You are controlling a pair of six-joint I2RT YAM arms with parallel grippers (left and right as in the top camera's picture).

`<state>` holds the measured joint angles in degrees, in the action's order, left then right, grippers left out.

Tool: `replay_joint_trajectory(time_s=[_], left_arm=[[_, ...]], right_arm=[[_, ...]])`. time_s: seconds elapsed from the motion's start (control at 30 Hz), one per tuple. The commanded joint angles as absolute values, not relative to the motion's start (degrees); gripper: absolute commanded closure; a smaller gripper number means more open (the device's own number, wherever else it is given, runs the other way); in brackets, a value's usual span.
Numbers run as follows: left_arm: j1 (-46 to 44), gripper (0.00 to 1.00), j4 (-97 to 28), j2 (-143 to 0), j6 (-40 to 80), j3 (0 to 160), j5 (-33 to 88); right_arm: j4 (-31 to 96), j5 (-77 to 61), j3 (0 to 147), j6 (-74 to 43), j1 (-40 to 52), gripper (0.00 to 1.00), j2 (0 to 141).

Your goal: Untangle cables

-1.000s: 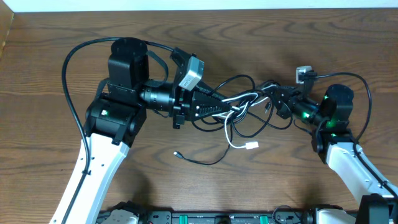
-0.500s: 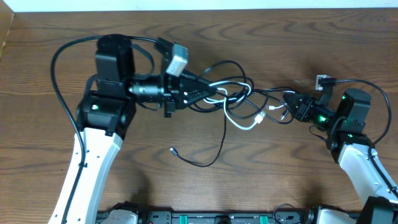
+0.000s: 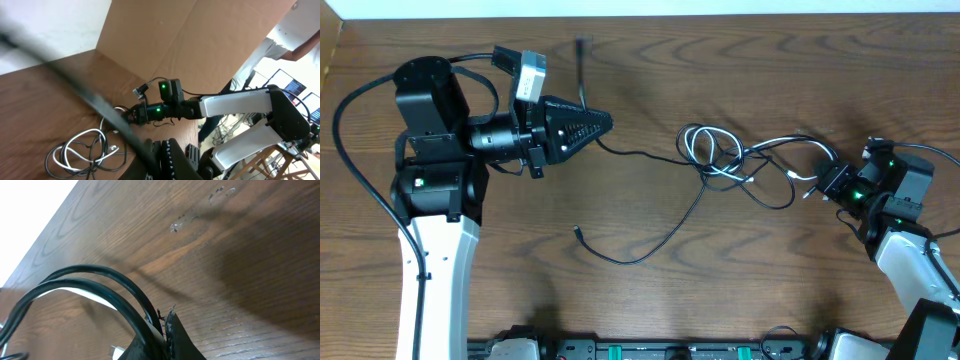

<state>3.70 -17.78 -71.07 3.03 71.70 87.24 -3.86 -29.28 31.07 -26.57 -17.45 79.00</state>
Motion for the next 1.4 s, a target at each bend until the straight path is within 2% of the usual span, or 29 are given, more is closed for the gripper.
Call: replay_joint_trajectory(time_s=[0.0, 0.07, 0.2, 0.3, 0.43, 0.6, 0.73, 0.9, 1.07, 1.1, 1.13, 1.23, 1.3, 1.37], left_arm=[[4.0, 0.92, -17.7, -70.3, 3.7, 73.3, 89.3], [4.0, 0.92, -17.7, -70.3, 3.7, 73.3, 89.3], [4.0, 0.92, -17.7, -70.3, 3.7, 73.3, 89.3], [3.9, 0.92, -17.7, -70.3, 3.7, 73.3, 89.3], [3.9, 0.92, -17.7, -70.3, 3.7, 73.3, 89.3], [3.9, 0.92, -19.0, -70.3, 3.7, 73.3, 89.1], [3.9, 0.92, -24.0, -70.3, 3.7, 73.3, 81.5], [3.8, 0.92, -33.2, -70.3, 3.7, 73.3, 66.2], [3.8, 0.92, -45.8, -70.4, 3.7, 73.3, 40.2], [3.8, 0.88, -47.7, -70.5, 3.7, 73.3, 35.7], [3.8, 0.67, -49.5, -70.7, 3.7, 73.3, 31.6], [3.8, 0.56, -52.5, -71.2, 3.7, 73.3, 25.6], [3.8, 0.43, -53.7, -71.6, 3.8, 73.3, 23.1], [3.8, 0.24, -54.5, -72.2, 3.9, 73.3, 21.3]], right_arm=[[-3.8, -28.4, 31.0, -27.4, -17.9, 0.95, 79.0], [-3.8, -28.4, 31.0, -27.4, -17.9, 0.89, 79.0], [-3.8, -28.4, 31.0, -27.4, -17.9, 0.44, 79.0], [-3.9, -28.6, 31.0, -27.4, -17.9, 0.27, 79.0], [-3.9, -28.7, 31.0, -28.8, -17.9, 0.12, 79.0], [-3.9, -29.0, 31.0, -28.9, -17.9, 0.08, 79.0], [-4.1, -29.1, 31.0, -28.9, -17.9, 0.07, 79.0], [-4.3, -29.1, 31.0, -30.2, -17.9, 0.07, 79.0], [-4.3, -29.1, 31.0, -30.9, -17.9, 0.07, 79.0], [-4.3, -29.1, 31.0, -30.9, -17.9, 0.07, 79.0], [-4.3, -29.1, 31.0, -31.3, -17.9, 0.07, 79.0], [-4.3, -29.1, 31.0, -31.3, -17.9, 0.07, 79.0], [-4.3, -29.5, 31.0, -31.3, -17.9, 0.07, 79.0], [-4.3, -29.5, 31.0, -31.3, -17.9, 0.07, 79.0]])
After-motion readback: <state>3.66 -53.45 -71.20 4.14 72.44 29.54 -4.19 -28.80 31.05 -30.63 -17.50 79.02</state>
